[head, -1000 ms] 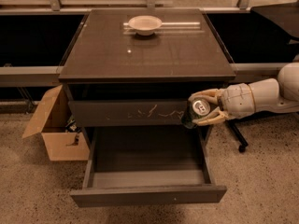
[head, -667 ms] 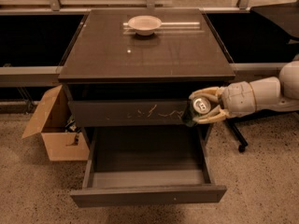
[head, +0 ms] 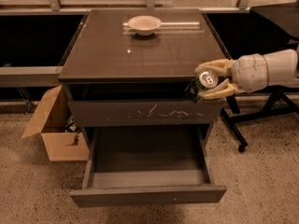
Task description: Pick green can from middle drawer and place on counter
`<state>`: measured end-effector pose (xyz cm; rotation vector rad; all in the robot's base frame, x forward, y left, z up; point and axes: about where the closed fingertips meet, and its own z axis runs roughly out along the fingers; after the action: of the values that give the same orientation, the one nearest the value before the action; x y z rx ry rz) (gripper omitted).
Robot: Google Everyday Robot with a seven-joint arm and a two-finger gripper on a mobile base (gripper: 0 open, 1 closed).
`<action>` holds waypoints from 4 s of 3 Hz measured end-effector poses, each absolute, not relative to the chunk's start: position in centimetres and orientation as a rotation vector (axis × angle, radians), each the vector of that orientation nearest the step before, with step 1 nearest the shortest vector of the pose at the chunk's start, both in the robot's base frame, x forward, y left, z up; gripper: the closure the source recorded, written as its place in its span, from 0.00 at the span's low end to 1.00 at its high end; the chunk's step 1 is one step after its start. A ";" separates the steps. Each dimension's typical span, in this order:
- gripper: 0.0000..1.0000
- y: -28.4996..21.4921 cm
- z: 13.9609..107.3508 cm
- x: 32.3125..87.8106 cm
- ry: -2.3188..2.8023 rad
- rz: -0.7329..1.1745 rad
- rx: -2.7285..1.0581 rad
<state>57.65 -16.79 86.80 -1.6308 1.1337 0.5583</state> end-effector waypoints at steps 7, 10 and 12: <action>1.00 -16.2 97.1 68.1 1.203 0.504 -1.393; 1.00 -14.5 97.0 73.8 1.307 0.546 -1.316; 1.00 -12.7 96.0 75.8 1.447 0.564 -1.333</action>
Offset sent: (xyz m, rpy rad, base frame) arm 0.0613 -0.0466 0.1003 0.1076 -0.0947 -0.1091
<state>75.84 -12.70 95.95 -1.3329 1.4470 0.5645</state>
